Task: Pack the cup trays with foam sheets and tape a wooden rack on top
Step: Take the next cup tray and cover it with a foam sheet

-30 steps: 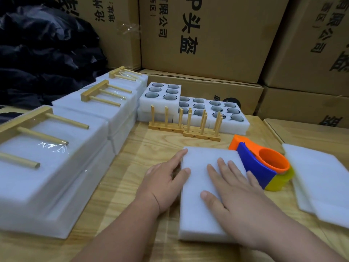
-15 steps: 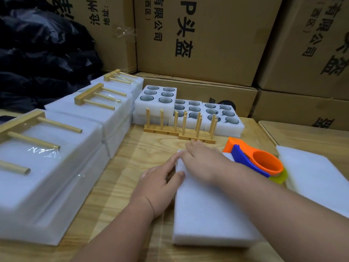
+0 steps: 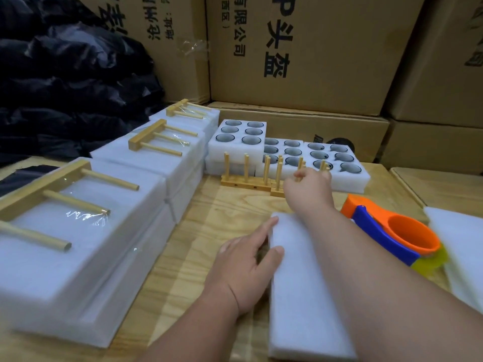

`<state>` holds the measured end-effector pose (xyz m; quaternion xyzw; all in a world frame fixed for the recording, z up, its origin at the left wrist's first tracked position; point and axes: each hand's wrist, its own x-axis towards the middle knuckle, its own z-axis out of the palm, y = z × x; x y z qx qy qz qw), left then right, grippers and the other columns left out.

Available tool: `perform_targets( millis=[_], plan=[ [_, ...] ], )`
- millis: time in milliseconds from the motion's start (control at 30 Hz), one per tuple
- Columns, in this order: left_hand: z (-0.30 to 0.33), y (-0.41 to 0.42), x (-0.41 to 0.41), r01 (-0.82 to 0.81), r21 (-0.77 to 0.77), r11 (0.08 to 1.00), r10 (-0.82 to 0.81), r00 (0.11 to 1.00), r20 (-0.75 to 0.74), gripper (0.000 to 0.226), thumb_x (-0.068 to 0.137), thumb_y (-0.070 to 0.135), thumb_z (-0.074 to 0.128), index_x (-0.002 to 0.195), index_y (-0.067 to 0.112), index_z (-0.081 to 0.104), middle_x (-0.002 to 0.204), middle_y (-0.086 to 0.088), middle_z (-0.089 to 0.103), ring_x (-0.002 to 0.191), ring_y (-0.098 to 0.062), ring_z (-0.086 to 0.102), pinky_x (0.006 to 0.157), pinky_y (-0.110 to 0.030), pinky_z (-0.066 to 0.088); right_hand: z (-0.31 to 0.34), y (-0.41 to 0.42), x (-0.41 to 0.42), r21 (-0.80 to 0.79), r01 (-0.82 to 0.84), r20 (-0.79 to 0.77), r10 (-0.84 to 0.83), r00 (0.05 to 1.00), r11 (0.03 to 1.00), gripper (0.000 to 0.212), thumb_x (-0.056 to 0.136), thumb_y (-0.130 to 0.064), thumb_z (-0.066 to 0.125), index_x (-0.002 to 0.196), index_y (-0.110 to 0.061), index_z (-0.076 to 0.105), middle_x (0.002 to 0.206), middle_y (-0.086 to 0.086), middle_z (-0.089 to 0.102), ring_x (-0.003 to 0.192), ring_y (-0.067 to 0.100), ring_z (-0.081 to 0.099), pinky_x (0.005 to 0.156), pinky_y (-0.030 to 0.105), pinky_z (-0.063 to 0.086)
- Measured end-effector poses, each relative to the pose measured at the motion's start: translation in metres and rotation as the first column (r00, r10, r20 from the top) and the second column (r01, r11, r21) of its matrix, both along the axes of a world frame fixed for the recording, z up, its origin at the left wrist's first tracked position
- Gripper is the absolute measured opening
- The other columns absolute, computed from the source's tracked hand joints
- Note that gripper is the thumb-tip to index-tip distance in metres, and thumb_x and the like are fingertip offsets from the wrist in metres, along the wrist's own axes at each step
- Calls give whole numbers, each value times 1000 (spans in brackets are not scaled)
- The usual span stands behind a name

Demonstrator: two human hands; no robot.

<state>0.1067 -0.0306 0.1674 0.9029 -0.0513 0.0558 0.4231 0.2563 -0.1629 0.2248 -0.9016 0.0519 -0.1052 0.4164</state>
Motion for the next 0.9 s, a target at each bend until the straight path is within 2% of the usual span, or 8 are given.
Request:
perform_targets(
  millis=[100,200,367,433,500,567,667,900],
  plan=[
    [0,0,0,7,5,1000,-7,1000,1,75,80,72,24,153,56,27,127,21,63,127,-5,50,116,-38,30,0,-2,5,-21,-16,-90,14,996,1000,39,87,-31,49,123,-24,63,159,7,21,108,28,56,90,33,45],
    [0,0,0,12,17,1000,-12,1000,-1,75,80,72,23,153,56,26,129,23,62,127,-3,48,117,-37,28,0,0,10,-35,-62,-218,53,974,997,55,87,-31,47,141,-22,56,157,8,27,120,34,53,94,36,45],
    [0,0,0,5,10,1000,-5,1000,-11,75,79,73,22,152,58,26,126,21,63,127,-8,49,116,-38,29,-1,12,14,-188,-163,-382,81,921,968,69,93,-36,48,159,-26,30,168,5,7,138,34,42,88,40,37],
    [-1,0,0,0,5,1000,0,1000,-16,74,80,73,23,152,58,25,123,20,64,126,-10,49,116,-39,30,-1,16,17,-262,-190,-439,58,897,946,67,95,-36,46,158,-25,29,167,6,7,137,35,42,86,41,35],
    [0,-1,-1,1,3,1000,-1,1000,-13,74,80,73,23,152,58,26,120,19,64,124,-10,51,115,-39,31,-1,18,20,-311,-202,-477,31,878,929,63,95,-35,44,156,-22,33,162,10,16,125,34,46,84,42,35],
    [1,-1,-1,1,4,1000,-1,1000,-12,75,80,72,23,153,57,27,119,19,64,123,-8,51,115,-39,31,-1,19,22,-335,-198,-493,8,870,921,61,95,-35,43,154,-20,35,155,13,23,114,34,46,83,42,37],
    [2,-1,-1,-1,4,1000,1,1000,-15,75,79,72,23,152,57,27,120,19,64,122,-6,50,115,-38,31,-2,19,25,-334,-164,-471,-13,882,928,63,94,-34,45,153,-16,35,150,14,29,125,34,48,82,40,38],
    [1,-1,-2,-4,0,1000,4,1000,-19,73,80,73,23,152,58,27,122,24,62,123,-2,49,115,-38,30,-6,13,28,-209,-69,-346,-8,938,976,52,88,-27,54,137,-11,53,140,11,49,114,34,59,76,35,45]
  ],
)
